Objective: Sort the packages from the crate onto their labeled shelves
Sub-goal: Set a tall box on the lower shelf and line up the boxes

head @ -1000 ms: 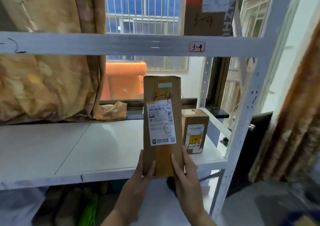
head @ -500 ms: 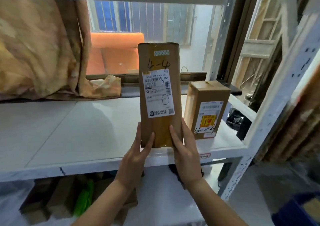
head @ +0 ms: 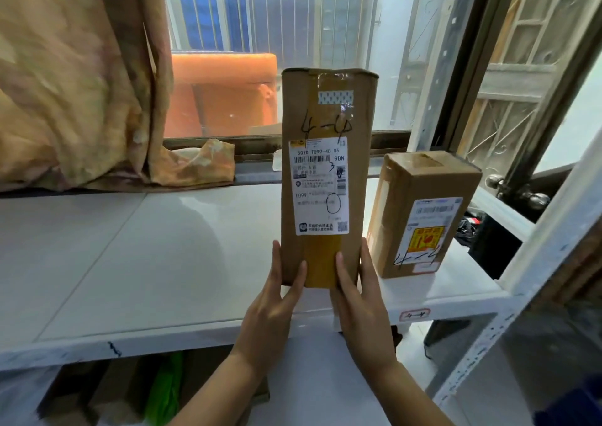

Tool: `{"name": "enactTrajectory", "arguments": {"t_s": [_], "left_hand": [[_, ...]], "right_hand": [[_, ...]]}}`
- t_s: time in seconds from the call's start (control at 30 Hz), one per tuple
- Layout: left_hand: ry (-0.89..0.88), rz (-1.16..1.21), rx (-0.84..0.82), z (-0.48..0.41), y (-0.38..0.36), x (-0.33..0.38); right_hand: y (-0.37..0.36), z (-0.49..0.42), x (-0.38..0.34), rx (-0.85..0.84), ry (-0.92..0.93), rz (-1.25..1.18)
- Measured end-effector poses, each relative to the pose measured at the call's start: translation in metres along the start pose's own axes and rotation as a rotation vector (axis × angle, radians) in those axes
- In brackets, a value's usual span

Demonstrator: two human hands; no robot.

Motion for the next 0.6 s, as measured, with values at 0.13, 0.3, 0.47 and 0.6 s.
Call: {"name": "enactTrajectory", "arguments": {"t_s": [0.13,0.3,0.47,0.6], "left_hand": [[0.008,-0.03,-0.061,0.004,-0.004,0.002],[-0.016,-0.105,-0.182,0.017,-0.013,0.003],[-0.027,-0.184,-0.297,0.028,-0.026,-0.004],[-0.196,-0.344,-0.363,0.033,-0.035,0.003]], "right_hand": [[0.0,0.005,-0.001,-0.038,-0.01,-0.001],[0.003,0.014,-0.001,-0.095,-0.041,0.017],[0.004,0.025,-0.001,-0.166,-0.075,-0.009],[0.0,0.029,-0.001,-0.222,-0.096,-0.005]]}}
Point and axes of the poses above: each hand's wrist, its own z-axis away from the middle knuckle, its own y-axis out of the back of the hand, x = y × z, the point moved 9 cm from there along -z, towards the middle knuckle, and after that the axes turned 15 degrees about x, right-handed, at the moved point
